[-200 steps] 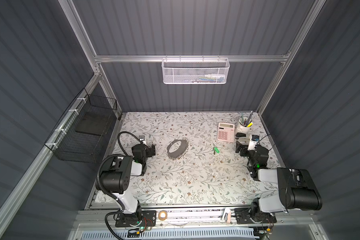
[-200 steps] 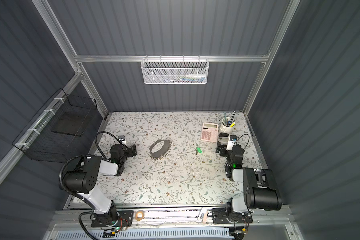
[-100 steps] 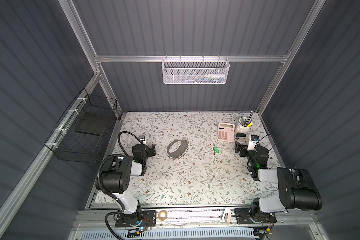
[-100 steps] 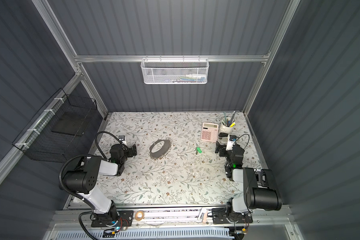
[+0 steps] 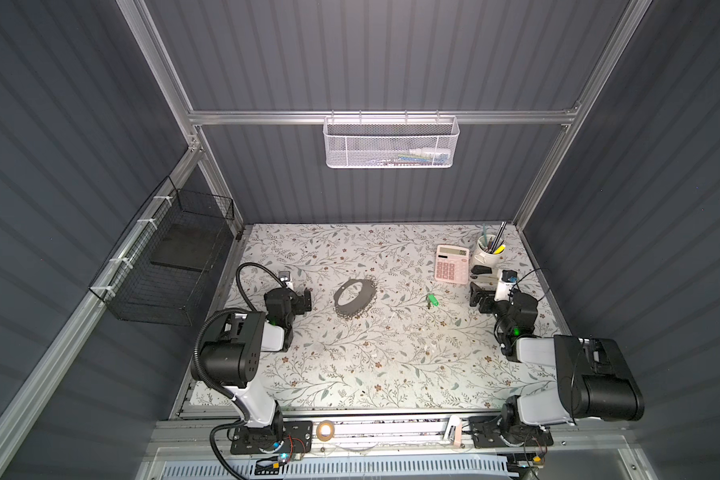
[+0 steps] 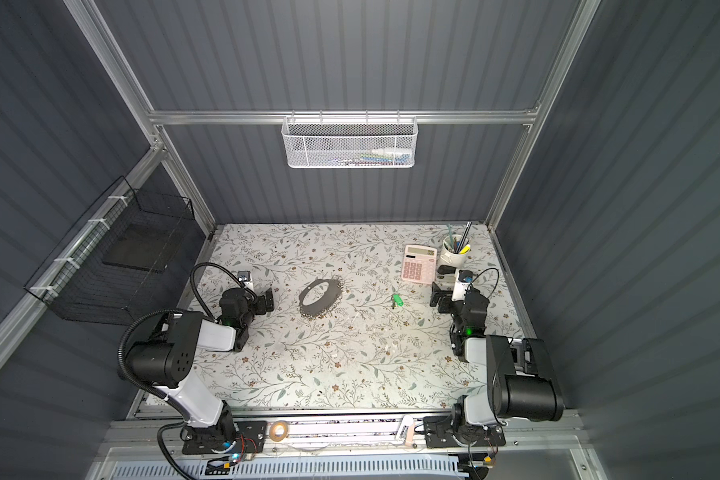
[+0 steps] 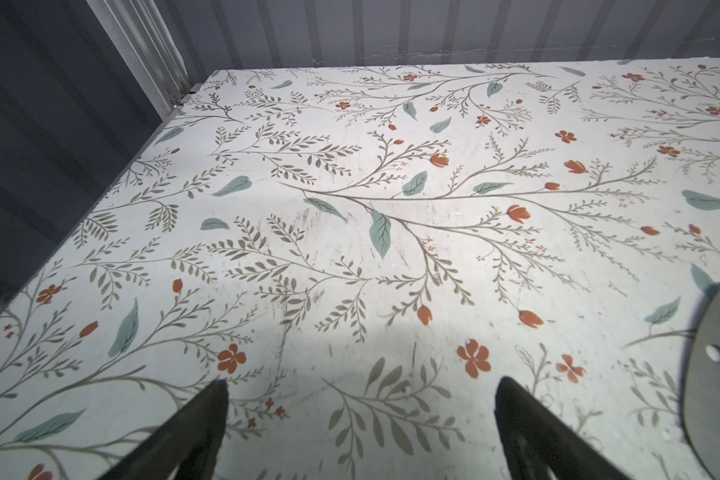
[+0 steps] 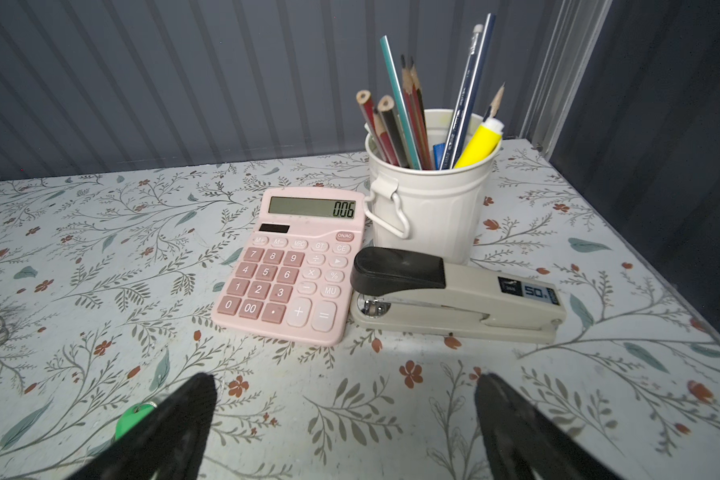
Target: Put the keys on the keyring
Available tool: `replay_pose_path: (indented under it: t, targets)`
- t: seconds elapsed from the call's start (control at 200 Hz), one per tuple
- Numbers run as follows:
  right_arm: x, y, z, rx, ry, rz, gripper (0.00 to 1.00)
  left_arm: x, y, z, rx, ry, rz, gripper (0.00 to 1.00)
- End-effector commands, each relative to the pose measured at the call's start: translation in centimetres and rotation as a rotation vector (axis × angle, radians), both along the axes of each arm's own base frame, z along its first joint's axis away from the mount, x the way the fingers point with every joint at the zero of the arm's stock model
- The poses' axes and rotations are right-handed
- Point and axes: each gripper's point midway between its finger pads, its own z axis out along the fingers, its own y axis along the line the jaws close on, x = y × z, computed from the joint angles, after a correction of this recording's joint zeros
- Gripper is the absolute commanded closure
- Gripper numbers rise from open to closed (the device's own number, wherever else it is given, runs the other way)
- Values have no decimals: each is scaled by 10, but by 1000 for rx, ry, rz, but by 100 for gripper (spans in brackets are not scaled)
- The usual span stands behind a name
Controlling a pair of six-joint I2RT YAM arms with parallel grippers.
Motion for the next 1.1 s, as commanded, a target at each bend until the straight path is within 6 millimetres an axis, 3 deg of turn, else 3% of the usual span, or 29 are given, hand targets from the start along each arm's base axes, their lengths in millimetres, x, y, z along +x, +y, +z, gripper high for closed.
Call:
replay_pose_path:
  t: [0.0,0.315,0.405,0.48,0.555,0.635,0.675,0.775,0.881,1.006,1.096]
  targets:
    - [3,0,6,5,-22,5,1,3,1,2,8,-2,-10,0]
    - [4,-10,5,8,-13,-56,1,2,7,3,8,-12,27,0]
    - [-12,-29,28,-14,-85,-209,1,-2,28,25,39,-40,176,0]
    - [-26,-30,58,-17,-102,-270,1,-10,23,43,68,-38,192,0]
    - [-38,-37,92,153,-171,-340,1,-13,17,62,94,-45,244,0]
    - [-43,-39,98,328,-145,-389,1,-13,6,79,-37,10,260,0]
    - [-45,-39,91,364,-66,-410,1,-12,-1,89,-82,30,239,0]
    - [-50,-43,81,437,43,-464,1,-19,6,102,-225,84,369,0]
    - [-54,-40,74,641,24,-464,1,-9,-25,110,-388,105,248,0]
    - [-41,10,89,754,66,-175,1,3,-77,118,-491,198,-2,1]
    - [-36,45,85,752,154,-52,1,7,-115,114,-535,278,-200,15]
